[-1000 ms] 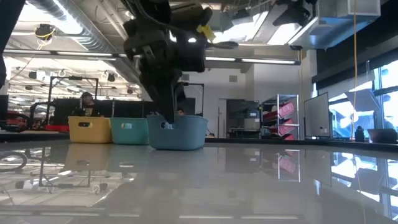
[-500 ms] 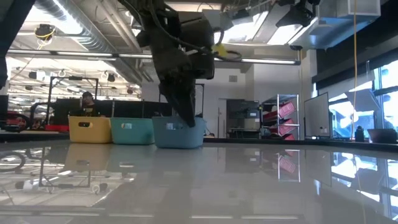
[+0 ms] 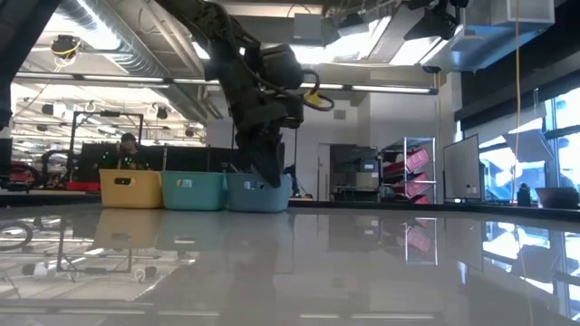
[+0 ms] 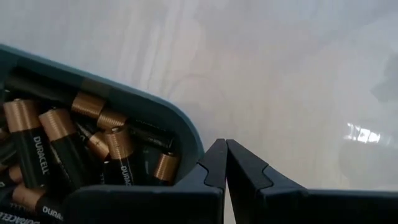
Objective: Sort batteries
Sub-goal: Move the blue bin to the top center of the table, then return to Home Position
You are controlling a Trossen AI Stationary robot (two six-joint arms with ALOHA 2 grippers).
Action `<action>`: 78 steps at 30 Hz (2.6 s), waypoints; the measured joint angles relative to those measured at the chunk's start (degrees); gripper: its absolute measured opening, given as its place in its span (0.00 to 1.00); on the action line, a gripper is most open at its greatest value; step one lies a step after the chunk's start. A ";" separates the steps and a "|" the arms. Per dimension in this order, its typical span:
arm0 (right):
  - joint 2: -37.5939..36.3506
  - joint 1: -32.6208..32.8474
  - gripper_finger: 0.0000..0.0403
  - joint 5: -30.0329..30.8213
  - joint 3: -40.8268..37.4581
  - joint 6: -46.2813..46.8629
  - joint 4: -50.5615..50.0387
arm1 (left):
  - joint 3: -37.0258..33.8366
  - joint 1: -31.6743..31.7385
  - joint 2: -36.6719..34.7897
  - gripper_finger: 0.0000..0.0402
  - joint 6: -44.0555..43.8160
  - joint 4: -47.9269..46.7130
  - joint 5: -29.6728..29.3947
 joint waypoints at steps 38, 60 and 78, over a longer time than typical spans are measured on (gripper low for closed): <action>-0.96 0.00 0.82 0.02 0.00 2.47 -1.25 | 21.11 11.36 14.14 0.00 0.44 -0.90 -4.00; -0.96 0.01 0.82 0.54 0.00 2.10 -0.63 | 21.47 10.33 10.94 0.00 0.71 2.05 -3.51; -9.71 0.00 0.82 0.24 0.00 4.21 7.06 | 9.73 4.81 -18.07 0.00 0.63 9.72 9.67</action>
